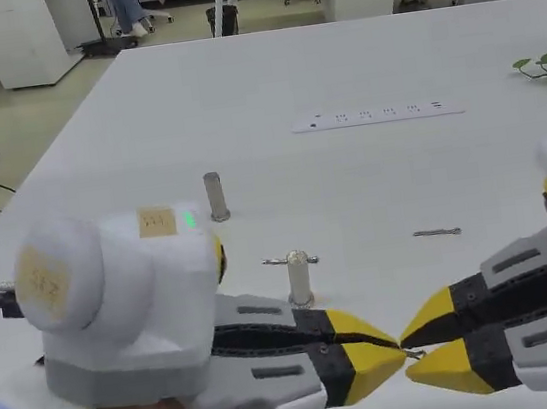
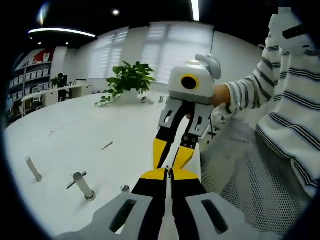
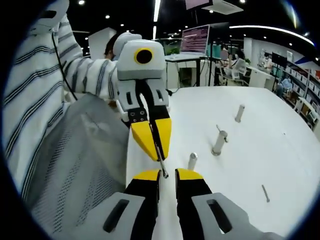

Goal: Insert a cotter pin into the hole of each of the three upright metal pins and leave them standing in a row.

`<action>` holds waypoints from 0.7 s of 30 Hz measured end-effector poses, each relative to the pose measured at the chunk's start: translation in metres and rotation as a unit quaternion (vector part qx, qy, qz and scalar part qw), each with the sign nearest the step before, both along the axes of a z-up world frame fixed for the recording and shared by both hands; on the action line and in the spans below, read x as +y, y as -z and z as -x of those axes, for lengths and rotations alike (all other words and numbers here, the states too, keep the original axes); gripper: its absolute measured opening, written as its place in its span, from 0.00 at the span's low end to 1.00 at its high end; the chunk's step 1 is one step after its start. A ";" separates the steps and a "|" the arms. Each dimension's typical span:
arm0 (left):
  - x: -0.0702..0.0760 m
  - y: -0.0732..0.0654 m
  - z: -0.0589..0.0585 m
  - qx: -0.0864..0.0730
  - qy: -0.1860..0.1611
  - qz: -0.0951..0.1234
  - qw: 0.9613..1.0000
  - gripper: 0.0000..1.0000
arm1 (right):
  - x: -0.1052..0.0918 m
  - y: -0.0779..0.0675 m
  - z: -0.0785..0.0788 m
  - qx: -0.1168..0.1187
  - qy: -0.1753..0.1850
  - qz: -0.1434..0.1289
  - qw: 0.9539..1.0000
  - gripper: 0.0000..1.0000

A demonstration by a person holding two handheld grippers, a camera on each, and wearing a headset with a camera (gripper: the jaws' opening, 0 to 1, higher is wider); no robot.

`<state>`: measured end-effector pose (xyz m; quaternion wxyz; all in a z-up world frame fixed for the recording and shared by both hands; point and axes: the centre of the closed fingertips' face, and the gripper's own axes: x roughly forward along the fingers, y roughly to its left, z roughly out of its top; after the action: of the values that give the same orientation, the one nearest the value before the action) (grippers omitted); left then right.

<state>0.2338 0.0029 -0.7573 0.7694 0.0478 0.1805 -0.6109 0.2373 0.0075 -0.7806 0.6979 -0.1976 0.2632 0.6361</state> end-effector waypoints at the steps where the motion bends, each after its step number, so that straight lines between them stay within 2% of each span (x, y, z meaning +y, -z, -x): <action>1: -0.001 -0.001 0.000 -0.001 0.001 0.002 1.000 0.00 | 0.000 0.001 0.001 0.001 -0.002 0.002 1.000 0.12; 4: -0.002 -0.003 -0.001 -0.007 0.007 0.006 1.000 0.00 | -0.001 0.002 0.004 0.005 -0.008 0.002 1.000 0.09; 7: -0.003 -0.001 0.000 -0.018 0.016 -0.004 1.000 0.00 | -0.001 0.001 0.006 0.007 -0.011 0.001 1.000 0.07; 10: -0.004 0.000 0.002 -0.019 0.021 -0.006 1.000 0.00 | -0.002 0.001 0.009 0.005 -0.023 0.008 1.000 0.06; 11: -0.005 0.001 0.003 -0.025 0.025 -0.010 0.999 0.00 | -0.002 0.001 0.010 0.005 -0.025 0.009 1.000 0.06; 12: -0.005 0.002 0.003 -0.042 0.033 -0.021 0.998 0.00 | -0.003 0.000 0.011 0.004 -0.030 0.010 0.999 0.06; 13: -0.005 0.002 0.005 -0.040 0.035 -0.023 0.998 0.00 | -0.003 0.000 0.013 0.004 -0.036 0.012 0.999 0.05; 14: -0.005 0.004 0.005 -0.047 0.040 -0.031 0.998 0.00 | -0.003 0.000 0.014 0.001 -0.044 0.013 0.999 0.05; 21: -0.005 0.008 0.004 -0.045 0.048 -0.039 0.997 0.00 | -0.003 0.003 0.015 -0.012 -0.058 0.030 0.998 0.04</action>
<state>0.2300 -0.0017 -0.7653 0.7439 0.1142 0.1666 -0.6370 0.2219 0.0042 -0.7837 0.6563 -0.2407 0.2620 0.6653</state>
